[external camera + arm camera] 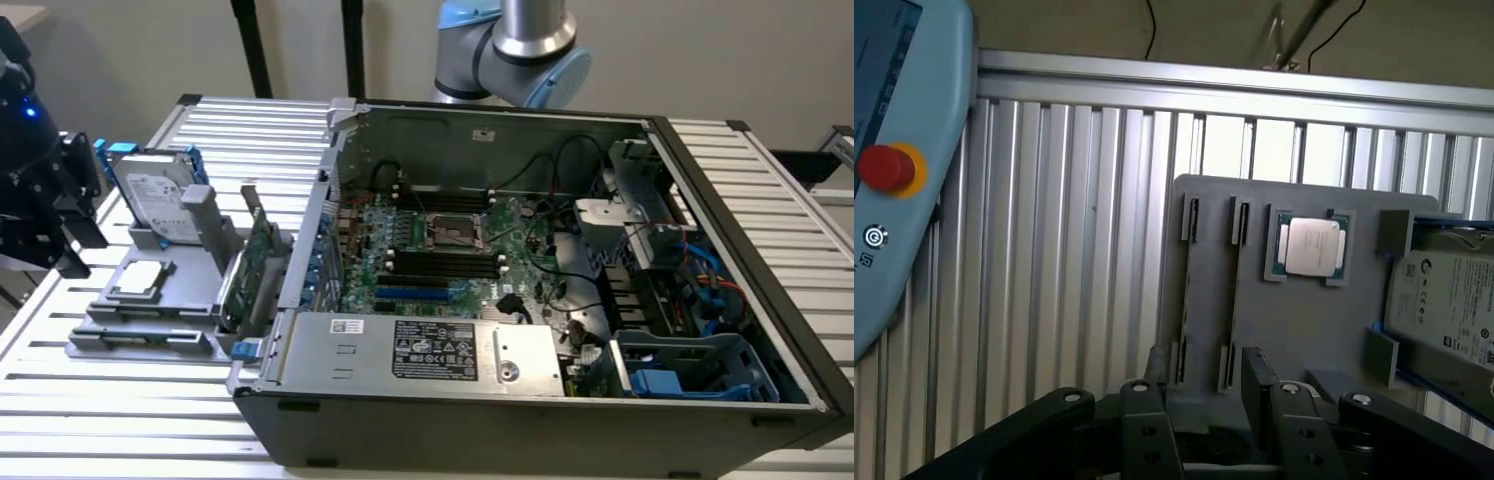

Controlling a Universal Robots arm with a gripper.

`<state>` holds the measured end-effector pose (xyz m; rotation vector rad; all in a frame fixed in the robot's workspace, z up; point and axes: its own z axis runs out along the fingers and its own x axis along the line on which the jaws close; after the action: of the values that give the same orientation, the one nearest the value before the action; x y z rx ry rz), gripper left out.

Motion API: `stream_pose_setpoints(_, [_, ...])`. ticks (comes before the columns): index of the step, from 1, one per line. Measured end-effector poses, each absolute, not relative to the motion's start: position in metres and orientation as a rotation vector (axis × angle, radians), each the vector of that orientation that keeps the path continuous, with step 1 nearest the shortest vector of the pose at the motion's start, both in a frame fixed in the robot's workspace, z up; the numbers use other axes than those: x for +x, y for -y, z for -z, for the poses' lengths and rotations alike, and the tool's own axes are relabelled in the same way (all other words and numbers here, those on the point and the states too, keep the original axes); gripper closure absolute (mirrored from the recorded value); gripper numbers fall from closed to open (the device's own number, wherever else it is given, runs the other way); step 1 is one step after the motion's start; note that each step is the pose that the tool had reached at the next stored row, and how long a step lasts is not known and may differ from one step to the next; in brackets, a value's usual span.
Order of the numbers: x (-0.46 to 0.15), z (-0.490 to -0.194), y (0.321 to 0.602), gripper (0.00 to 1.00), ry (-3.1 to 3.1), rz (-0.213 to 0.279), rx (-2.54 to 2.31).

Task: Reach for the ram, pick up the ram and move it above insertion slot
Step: 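Pick up the ram and move it above insertion slot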

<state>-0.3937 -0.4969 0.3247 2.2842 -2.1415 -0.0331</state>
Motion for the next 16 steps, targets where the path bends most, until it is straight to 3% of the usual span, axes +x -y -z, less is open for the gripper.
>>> stream_pose_setpoints(16, [-0.394,-0.296,0.502,0.58,2.142,0.033,2.284])
